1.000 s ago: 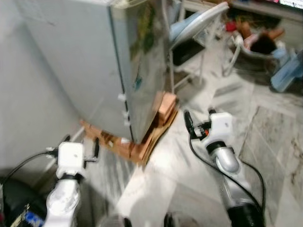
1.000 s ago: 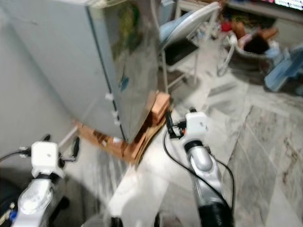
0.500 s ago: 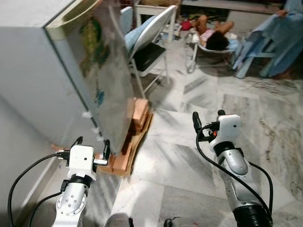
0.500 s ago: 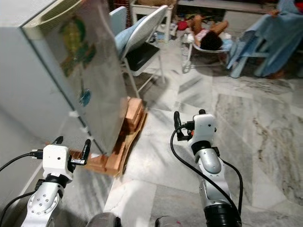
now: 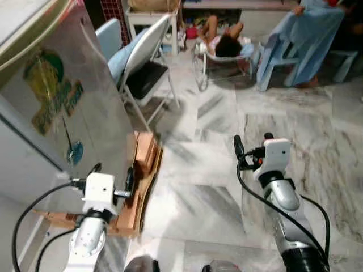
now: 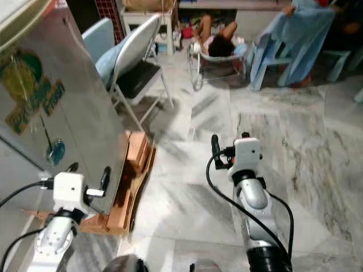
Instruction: Restocking fridge
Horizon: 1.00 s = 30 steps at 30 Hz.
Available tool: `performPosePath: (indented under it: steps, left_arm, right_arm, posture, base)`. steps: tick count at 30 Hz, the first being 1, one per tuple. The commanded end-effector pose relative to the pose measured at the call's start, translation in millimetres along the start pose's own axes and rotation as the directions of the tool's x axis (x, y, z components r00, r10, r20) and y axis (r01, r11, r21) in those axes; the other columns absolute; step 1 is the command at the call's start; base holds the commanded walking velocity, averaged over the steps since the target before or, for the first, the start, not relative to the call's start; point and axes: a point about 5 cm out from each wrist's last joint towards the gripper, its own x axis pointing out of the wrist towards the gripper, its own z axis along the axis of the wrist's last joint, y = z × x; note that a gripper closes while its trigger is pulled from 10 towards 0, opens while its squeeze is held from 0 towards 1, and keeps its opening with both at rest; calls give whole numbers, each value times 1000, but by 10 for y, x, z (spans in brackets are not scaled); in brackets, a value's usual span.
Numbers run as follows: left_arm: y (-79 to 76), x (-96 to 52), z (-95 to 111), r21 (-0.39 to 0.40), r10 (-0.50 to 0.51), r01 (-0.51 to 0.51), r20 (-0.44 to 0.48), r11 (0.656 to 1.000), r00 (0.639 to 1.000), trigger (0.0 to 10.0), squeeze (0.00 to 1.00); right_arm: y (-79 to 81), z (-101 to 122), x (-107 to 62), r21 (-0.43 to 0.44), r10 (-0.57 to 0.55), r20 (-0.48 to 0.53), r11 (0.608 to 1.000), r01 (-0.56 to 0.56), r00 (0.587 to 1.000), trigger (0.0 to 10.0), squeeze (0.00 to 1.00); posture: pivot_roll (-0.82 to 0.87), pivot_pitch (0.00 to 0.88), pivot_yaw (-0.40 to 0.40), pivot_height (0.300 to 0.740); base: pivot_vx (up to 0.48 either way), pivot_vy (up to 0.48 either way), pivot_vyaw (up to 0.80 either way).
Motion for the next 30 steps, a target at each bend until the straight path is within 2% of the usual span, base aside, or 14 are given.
performPosePath:
  steps: [1, 9, 15, 25, 30]
  left_arm:
    - [57, -33, -45, 14, 14, -14, -24, 1000, 1000, 10000, 0]
    - [123, -131, -101, 12, 46, -45, -56, 999, 997, 10000, 0]
    - [156, -196, -127, 11, 47, -46, -68, 999, 997, 10000, 0]
    - [143, -173, -108, 16, 38, -37, -58, 999, 998, 10000, 0]
    - [137, -151, -95, 19, 31, -30, -53, 999, 998, 10000, 0]
  right_arm:
    - [72, -26, -6, 7, 19, -10, 1000, -19, 1000, 10000, 0]
    - [71, -47, -40, 5, 20, -16, 1000, -20, 1000, 10000, 0]
    - [71, -69, -53, 2, 22, -25, 1000, -22, 999, 10000, 0]
    - [70, -77, -35, -3, 24, -28, 1000, -25, 999, 10000, 0]
    - [68, -76, -35, -5, 23, -29, 1000, -23, 999, 10000, 0]
  posture:
    - [-6, 133, 26, 740]
    - [-2, 138, 25, 740]
    - [1, 139, 22, 740]
    - [1, 136, 22, 740]
    - [1, 141, 22, 740]
  base:
    - [0, 0, 0]
    - [0, 0, 0]
    - [0, 405, 0]
    - [0, 480, 0]
    - [0, 0, 0]
